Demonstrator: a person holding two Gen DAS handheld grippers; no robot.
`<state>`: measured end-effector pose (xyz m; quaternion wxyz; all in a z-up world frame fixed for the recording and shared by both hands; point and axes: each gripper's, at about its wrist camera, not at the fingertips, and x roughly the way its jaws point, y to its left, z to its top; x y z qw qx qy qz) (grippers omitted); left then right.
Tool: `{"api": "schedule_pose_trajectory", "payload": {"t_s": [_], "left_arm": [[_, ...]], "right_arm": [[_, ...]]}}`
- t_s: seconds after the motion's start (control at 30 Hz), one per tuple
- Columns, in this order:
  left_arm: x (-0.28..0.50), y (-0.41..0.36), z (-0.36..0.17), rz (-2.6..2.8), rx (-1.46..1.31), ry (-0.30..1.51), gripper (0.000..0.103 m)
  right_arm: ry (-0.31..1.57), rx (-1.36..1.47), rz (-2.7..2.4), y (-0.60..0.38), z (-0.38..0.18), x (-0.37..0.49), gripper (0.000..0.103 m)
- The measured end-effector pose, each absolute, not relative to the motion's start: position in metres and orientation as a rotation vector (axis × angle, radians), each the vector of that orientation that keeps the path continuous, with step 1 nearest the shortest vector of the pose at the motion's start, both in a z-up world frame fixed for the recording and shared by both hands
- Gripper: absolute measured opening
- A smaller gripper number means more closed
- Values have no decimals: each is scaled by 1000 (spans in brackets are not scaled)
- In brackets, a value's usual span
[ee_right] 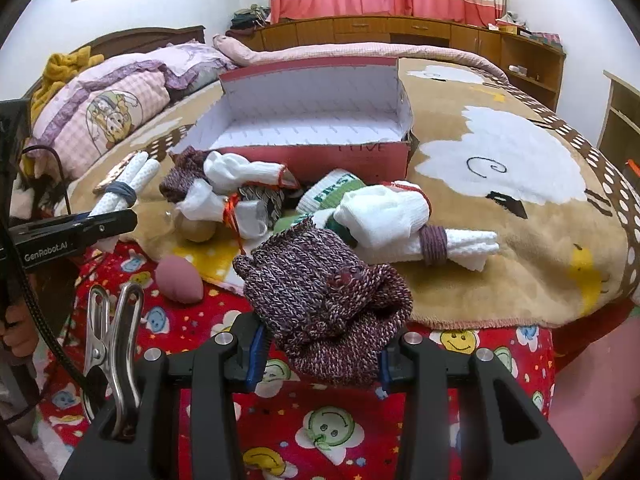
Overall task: Organize soft objects
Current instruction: 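Carry the mesh roll and maroon sock over the open shoebox with both grippers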
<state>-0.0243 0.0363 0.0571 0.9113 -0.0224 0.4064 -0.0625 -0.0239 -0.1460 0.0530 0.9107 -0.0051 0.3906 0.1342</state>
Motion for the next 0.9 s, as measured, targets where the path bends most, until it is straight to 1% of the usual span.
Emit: {"api": "schedule_pose_trajectory", "payload": {"t_s": [0.47,0.9], "left_arm": [[-28,37,73,-137,-55,803,24],[-12,37,83,-131,-46,787,24]], "right_arm": [[781,21,318,-147,69,-24,42],[780,27,341,-148,81,-9,42]]}}
